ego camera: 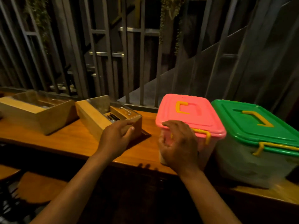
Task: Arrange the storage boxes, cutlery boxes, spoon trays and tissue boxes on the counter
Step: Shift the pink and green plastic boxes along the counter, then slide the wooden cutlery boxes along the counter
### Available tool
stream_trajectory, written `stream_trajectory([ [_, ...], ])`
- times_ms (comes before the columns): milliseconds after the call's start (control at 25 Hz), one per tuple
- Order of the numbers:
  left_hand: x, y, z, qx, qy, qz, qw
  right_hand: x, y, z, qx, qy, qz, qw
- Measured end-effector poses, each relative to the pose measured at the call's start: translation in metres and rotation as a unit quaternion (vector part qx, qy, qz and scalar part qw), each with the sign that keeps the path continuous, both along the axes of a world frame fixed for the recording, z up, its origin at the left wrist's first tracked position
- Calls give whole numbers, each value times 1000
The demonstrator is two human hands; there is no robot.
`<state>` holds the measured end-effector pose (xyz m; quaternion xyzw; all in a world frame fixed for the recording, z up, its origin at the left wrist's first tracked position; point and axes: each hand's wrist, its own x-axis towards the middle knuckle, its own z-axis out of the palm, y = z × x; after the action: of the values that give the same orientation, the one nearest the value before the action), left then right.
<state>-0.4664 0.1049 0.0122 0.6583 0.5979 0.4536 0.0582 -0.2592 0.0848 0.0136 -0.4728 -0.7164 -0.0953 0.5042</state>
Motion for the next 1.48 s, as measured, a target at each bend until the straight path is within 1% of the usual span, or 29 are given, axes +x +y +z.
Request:
stream_trajectory([
  [80, -40, 4, -1, -1, 9, 28, 1000, -47, 8, -4, -18, -17, 57, 998],
  [160, -85, 16, -6, -6, 15, 46, 999, -97, 31, -14, -77, -46, 75, 993],
  [200, -107, 24, -8, -8, 19, 54, 998, -121, 47, -18, -110, -50, 65, 991],
  [280, -146, 45, -14, -28, 30, 71, 997, -158, 94, -21, -181, -19, 17, 983],
  [360, -169, 74, -26, -95, 26, 90, 991, -176, 147, -15, -255, 18, -51, 965],
  [440, -169, 104, -34, -208, -7, 86, 974, -174, 191, -9, -339, 5, -113, 934],
  [480, -165, 116, -37, -252, -35, 75, 964, -172, 209, -10, -388, -7, -117, 914],
  [520, -160, 125, -43, -277, -59, 70, 957, -169, 221, -14, -436, -8, -97, 895],
  [560, -154, 131, -49, -281, -72, 73, 954, -168, 227, -21, -469, 7, -67, 881],
  [600, -150, 134, -53, -279, -72, 80, 954, -167, 230, -28, -478, 29, -49, 876],
  [680, -149, 139, -61, -280, -57, 78, 955, -167, 227, -40, -451, 52, -54, 890],
  [760, -158, 148, -67, -286, -55, 44, 956, -168, 218, -47, -414, 68, -79, 904],
  [840, -179, 162, -73, -288, -63, -32, 955, -172, 197, -52, -380, 81, -108, 915],
  [920, -204, 178, -65, -298, -81, -110, 945, -181, 170, -53, -357, 67, -145, 920],
  [960, -214, 188, -56, -314, -82, -123, 938, -186, 157, -52, -351, 54, -161, 921],
  [1000, -221, 196, -44, -327, -52, -117, 936, -192, 147, -51, -345, 36, -176, 921],
  [1080, -222, 203, -21, -319, 91, -44, 942, -210, 130, -46, -345, 0, -194, 918],
  [1120, -216, 197, -14, -290, 168, 11, 942, -218, 123, -46, -341, -13, -194, 920],
  [1160, -205, 186, -14, -258, 216, 50, 940, -225, 116, -48, -335, -16, -184, 924],
  [1200, -193, 174, -21, -241, 235, 64, 939, -230, 111, -49, -333, 3, -162, 929],
  [1240, -179, 159, -27, -230, 240, 62, 941, -232, 109, -51, -332, 48, -121, 934],
  [1320, -163, 136, -38, -208, 255, 42, 943, -222, 118, -53, -331, 174, -36, 927],
  [1360, -160, 129, -40, -205, 257, 38, 944, -212, 133, -56, -325, 214, -21, 921],
  [1400, -157, 125, -41, -208, 259, 38, 942, -201, 151, -57, -311, 226, -25, 923],
  [1480, -154, 120, -42, -225, 280, 45, 932, -186, 192, -52, -293, 208, -31, 933],
])
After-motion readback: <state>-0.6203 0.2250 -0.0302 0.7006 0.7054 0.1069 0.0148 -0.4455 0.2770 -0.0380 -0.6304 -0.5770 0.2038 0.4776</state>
